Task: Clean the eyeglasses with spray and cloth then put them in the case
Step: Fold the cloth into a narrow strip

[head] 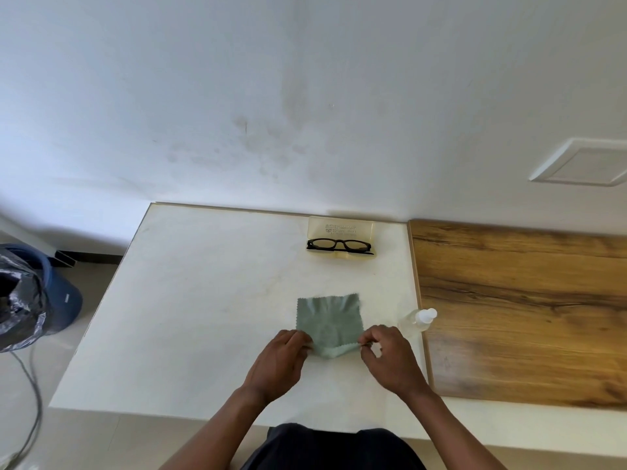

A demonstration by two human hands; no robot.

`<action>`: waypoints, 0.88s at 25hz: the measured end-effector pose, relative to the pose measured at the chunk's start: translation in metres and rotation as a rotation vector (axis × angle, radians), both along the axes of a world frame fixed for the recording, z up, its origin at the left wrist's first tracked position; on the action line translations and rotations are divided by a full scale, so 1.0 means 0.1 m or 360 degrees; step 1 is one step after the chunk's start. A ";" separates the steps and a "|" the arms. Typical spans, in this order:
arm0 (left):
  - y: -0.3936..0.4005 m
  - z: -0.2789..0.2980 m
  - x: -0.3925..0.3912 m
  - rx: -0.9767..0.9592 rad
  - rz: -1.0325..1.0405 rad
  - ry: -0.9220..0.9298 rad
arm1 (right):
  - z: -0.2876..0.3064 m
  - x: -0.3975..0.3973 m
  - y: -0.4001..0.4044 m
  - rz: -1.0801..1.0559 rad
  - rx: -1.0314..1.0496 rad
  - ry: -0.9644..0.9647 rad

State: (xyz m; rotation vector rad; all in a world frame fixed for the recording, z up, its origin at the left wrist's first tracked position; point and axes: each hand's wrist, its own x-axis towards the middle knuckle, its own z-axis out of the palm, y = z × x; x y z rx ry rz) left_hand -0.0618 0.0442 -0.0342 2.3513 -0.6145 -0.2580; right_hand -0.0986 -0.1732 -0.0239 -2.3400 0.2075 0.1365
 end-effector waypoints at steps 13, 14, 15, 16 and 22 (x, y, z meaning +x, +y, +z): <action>-0.32 0.00 0.29 -0.0478 0.1018 0.0496 | -0.06 0.49 0.05 -0.0554 0.0586 0.0119; -0.34 -0.01 0.31 -0.0456 0.1064 0.0493 | -0.07 0.53 0.06 -0.0563 0.0552 0.0110; -0.36 -0.03 0.33 -0.0433 0.1107 0.0495 | -0.08 0.56 0.07 -0.0571 0.0513 0.0102; -0.37 -0.04 0.35 -0.0418 0.1147 0.0505 | -0.08 0.58 0.07 -0.0575 0.0471 0.0095; -0.40 -0.08 0.44 -0.0368 0.1256 0.0539 | -0.15 0.68 0.07 -0.0562 0.0272 0.0018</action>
